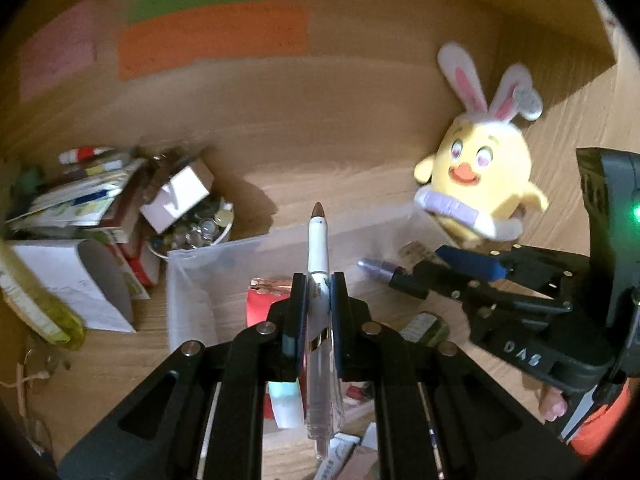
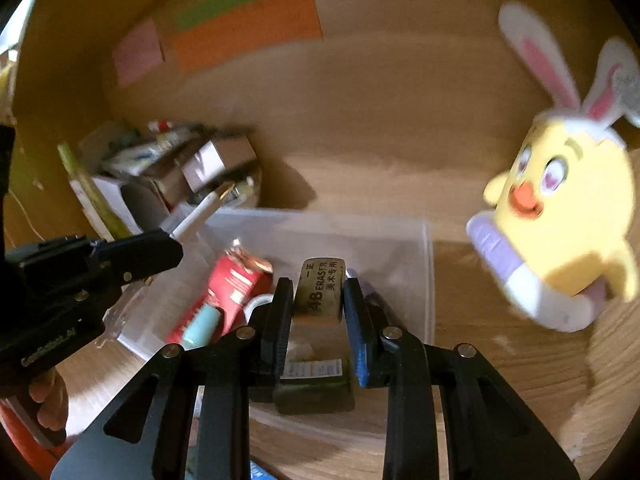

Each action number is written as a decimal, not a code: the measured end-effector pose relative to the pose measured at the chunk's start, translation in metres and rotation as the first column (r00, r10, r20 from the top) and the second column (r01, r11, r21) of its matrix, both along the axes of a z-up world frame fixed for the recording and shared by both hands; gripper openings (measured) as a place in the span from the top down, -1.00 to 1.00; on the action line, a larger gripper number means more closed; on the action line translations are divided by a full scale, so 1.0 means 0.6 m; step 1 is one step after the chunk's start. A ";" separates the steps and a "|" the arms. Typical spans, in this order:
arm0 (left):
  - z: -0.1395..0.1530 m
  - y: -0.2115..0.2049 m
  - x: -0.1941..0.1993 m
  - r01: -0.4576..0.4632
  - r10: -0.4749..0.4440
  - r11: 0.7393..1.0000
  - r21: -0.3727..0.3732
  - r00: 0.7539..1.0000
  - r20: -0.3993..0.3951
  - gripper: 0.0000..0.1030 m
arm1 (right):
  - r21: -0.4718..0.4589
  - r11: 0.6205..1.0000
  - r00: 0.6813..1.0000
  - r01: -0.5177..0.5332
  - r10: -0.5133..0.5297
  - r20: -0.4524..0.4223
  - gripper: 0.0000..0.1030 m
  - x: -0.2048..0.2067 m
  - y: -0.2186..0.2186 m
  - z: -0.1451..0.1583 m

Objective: Organize objects
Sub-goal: 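Drop the white pen into the box while the right tool drops the beige eraser in, then grasp the pink tube with the left tool while the right tool grasps the blue Max box, then drop the pink tube into the box while the right tool drops the blue Max box in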

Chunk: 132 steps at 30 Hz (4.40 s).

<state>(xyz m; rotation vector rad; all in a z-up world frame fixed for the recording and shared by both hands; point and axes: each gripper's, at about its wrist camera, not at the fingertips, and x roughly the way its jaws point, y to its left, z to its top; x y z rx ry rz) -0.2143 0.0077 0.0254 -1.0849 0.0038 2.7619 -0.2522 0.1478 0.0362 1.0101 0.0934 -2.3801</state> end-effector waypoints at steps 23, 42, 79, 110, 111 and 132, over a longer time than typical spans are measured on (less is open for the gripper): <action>-0.024 0.008 -0.015 0.019 -0.018 1.000 -0.022 0.999 0.027 0.52 | 0.097 0.995 1.000 -0.031 0.031 0.001 0.48 0.005 -0.020 -0.022; 0.029 -0.038 0.149 -0.027 0.021 0.998 -0.048 0.993 -0.120 -0.77 | 0.047 0.998 0.991 -0.042 0.048 -0.126 -0.42 0.130 0.052 0.039; -0.130 0.014 0.214 0.155 -0.147 0.987 -0.049 0.981 0.128 0.29 | 0.173 0.961 0.975 -0.214 0.200 0.091 0.51 0.174 0.023 -0.130; -0.148 0.063 0.124 0.176 -0.158 0.981 -0.083 0.970 0.185 0.60 | 0.147 0.975 0.986 -0.166 0.159 0.059 0.52 0.193 0.067 -0.125; -0.144 0.060 0.127 0.173 -0.157 0.982 -0.079 0.972 0.177 0.60 | 0.143 0.977 0.986 -0.161 0.154 0.056 0.52 0.193 0.069 -0.123; 0.037 -0.038 0.221 0.044 -0.033 0.996 0.079 0.991 -0.133 0.63 | -0.035 0.996 0.987 -0.086 0.080 -0.141 0.52 0.195 0.076 0.027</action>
